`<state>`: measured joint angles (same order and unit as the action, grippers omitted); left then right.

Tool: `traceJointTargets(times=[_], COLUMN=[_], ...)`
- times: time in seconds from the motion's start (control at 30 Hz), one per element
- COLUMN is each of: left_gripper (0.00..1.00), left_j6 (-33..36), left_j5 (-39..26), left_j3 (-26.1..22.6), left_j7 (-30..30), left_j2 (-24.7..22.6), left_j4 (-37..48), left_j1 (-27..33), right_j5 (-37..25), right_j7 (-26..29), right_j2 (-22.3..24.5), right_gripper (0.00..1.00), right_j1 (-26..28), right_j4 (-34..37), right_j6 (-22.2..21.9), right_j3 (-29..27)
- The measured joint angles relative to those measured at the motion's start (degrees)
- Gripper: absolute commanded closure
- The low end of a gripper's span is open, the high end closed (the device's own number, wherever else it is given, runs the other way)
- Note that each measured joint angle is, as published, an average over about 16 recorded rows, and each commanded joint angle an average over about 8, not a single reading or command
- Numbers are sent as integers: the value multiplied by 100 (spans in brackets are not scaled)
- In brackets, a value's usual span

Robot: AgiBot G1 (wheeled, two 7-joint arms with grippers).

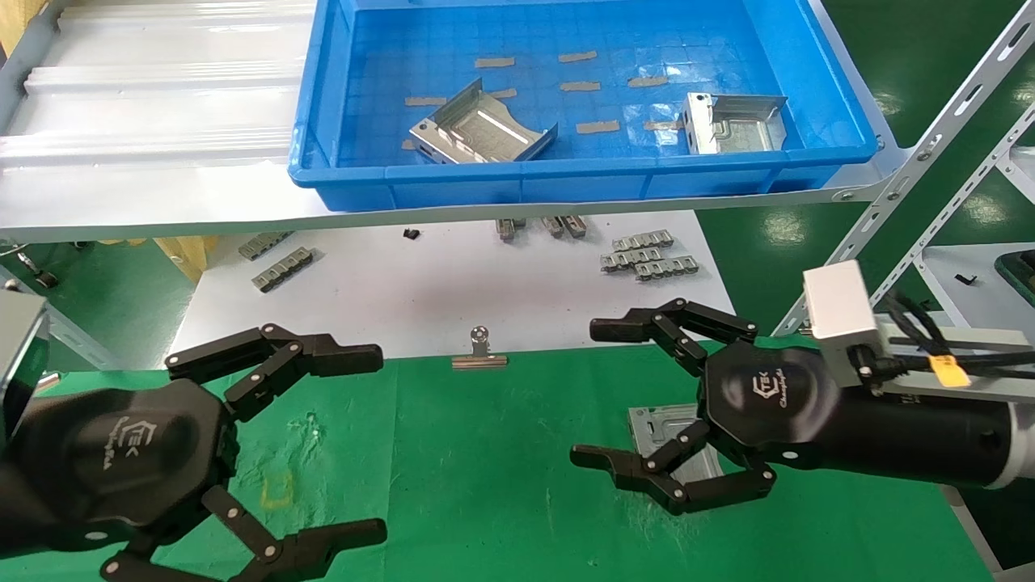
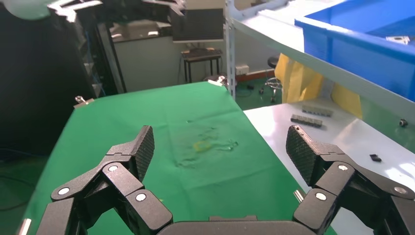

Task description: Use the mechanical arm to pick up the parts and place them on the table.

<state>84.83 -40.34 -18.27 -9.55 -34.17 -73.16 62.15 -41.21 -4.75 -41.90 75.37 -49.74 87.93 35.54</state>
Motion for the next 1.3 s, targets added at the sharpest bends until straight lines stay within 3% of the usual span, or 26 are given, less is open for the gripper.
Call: traceJointTargets(times=[0.73, 1.3], left_gripper=[0, 0], left_j6=[-2, -4], left_j5=[3, 4], left_j3=[-3, -4], left_j7=[2, 3], left_j2=[2, 2], left_j4=[1, 2], left_j1=[0, 0], right_j5=[-58, -64], right_j7=[1446, 1584], right_j2=[650, 720], right_gripper=[0, 0], right_j1=[-1303, -1447], right_j4=[-2252, -2486], right_j6=[-206, -233], right_j3=[-1844, -2039])
